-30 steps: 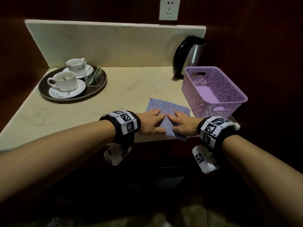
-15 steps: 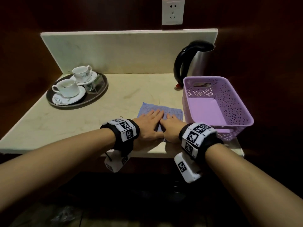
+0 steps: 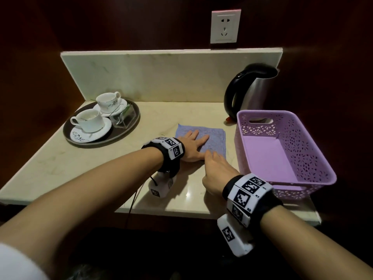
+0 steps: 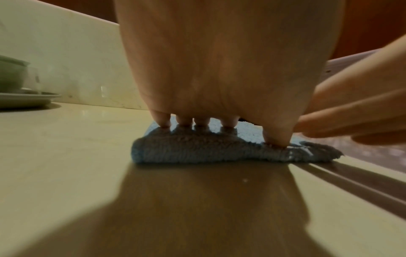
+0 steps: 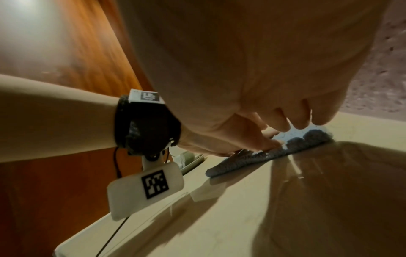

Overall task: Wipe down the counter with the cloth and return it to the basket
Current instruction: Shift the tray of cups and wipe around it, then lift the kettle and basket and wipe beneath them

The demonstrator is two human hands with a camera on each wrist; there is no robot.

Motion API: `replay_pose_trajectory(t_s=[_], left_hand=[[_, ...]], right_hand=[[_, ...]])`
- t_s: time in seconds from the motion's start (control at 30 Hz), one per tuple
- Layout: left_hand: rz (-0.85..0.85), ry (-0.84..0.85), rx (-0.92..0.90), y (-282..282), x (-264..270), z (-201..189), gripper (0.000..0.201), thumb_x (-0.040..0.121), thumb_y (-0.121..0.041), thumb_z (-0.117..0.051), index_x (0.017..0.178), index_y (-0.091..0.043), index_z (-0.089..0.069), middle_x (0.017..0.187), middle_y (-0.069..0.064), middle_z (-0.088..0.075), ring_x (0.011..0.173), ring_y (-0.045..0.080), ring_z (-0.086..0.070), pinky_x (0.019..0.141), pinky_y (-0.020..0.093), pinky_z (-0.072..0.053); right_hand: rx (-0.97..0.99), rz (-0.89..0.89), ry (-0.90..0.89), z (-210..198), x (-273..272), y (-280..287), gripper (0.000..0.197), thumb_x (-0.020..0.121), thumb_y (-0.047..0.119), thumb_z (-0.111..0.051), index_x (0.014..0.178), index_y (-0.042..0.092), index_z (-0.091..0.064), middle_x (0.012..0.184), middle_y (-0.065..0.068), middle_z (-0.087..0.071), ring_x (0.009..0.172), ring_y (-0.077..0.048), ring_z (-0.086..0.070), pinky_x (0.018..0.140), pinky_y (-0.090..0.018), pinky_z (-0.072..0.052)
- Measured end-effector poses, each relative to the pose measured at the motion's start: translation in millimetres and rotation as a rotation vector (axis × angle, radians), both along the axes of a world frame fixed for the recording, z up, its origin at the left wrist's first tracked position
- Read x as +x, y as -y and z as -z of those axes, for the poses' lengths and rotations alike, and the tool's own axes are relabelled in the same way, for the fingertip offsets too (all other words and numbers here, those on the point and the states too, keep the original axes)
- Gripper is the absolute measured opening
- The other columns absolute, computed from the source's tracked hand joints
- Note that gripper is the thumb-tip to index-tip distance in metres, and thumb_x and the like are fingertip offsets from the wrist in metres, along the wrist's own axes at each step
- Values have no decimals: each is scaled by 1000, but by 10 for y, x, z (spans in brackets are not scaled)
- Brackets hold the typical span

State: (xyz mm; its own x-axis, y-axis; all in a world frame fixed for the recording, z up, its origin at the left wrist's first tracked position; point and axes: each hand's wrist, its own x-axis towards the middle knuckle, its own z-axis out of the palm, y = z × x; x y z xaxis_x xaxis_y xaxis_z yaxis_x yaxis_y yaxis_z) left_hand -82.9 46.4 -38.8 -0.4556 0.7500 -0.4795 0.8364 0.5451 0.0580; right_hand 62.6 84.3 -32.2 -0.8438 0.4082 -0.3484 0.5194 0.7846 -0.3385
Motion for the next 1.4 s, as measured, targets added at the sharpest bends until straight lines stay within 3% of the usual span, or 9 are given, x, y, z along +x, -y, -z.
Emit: replay_pose_trajectory(t_s=[0.37,0.53,0.8,0.93,1.0,1.13,1.2,1.3,1.4], left_hand=[[55,-35,1,-633,-790,73,86,89,-74,-31,155,-35,8,163,7,12,150,29,9,119,55,-5],[72,-63,27,-950,-1087,130,85,89,-74,-29,155,-34,7,163,8,10,150,31,7,120,54,-6],[116,-68,40,-1288,-1298,156,85,89,-75,-26,155,-33,9,163,10,12,150,33,7,120,52,-2],[130,-75,48,-1308,-1333,170,86,90,-74,-26,156,-31,8,163,11,12,150,34,7,120,52,-3],[154,-100,65,-1297,-1334,181,85,91,-72,-26,156,-29,6,163,13,9,150,36,3,120,53,-8],[293,-154,190,-1289,-1377,138,75,88,-69,-37,145,-21,-32,147,18,-32,132,36,-36,106,51,-36],[380,-158,257,-1289,-1413,135,70,88,-69,-39,139,-20,-37,140,15,-37,126,33,-41,101,49,-40],[390,-156,216,-1299,-1461,180,79,91,-70,-33,154,-24,-17,160,14,-14,145,31,-20,115,48,-25],[366,-144,148,-1303,-1484,236,82,91,-72,-26,156,-30,1,163,11,7,150,30,1,120,48,-9]], right_hand=[[59,168,50,-30,-645,-209,71,90,13,-48,151,-4,-13,158,-19,-15,147,-34,-11,119,-43,-23],[50,230,88,0,-734,-324,54,88,10,-45,140,0,-32,152,-17,-23,142,-33,-19,114,-43,-27],[25,285,29,-212,-895,-401,56,87,12,-46,140,1,-33,151,-17,-26,143,-32,-19,114,-42,-27],[-39,421,-165,-399,-918,-431,48,88,17,-49,133,7,-40,132,-13,-50,122,-30,-48,89,-35,-43],[-71,554,-300,-550,-939,-529,51,89,23,-52,135,5,-38,126,-12,-57,115,-31,-56,84,-33,-45],[-206,802,-486,-778,-1078,-924,60,68,30,-63,119,0,-51,111,-16,-65,101,-33,-66,77,-39,-56],[-279,854,-534,-888,-1116,-1087,40,73,25,-65,105,4,-58,94,-14,-68,85,-31,-70,64,-34,-57],[-303,914,-598,-956,-1156,-1320,31,84,21,-67,111,7,-62,94,-8,-66,83,-25,-65,70,-31,-53],[-413,992,-632,-891,-1206,-1423,40,81,25,-72,114,5,-63,85,-7,-63,68,-21,-58,60,-30,-47]])
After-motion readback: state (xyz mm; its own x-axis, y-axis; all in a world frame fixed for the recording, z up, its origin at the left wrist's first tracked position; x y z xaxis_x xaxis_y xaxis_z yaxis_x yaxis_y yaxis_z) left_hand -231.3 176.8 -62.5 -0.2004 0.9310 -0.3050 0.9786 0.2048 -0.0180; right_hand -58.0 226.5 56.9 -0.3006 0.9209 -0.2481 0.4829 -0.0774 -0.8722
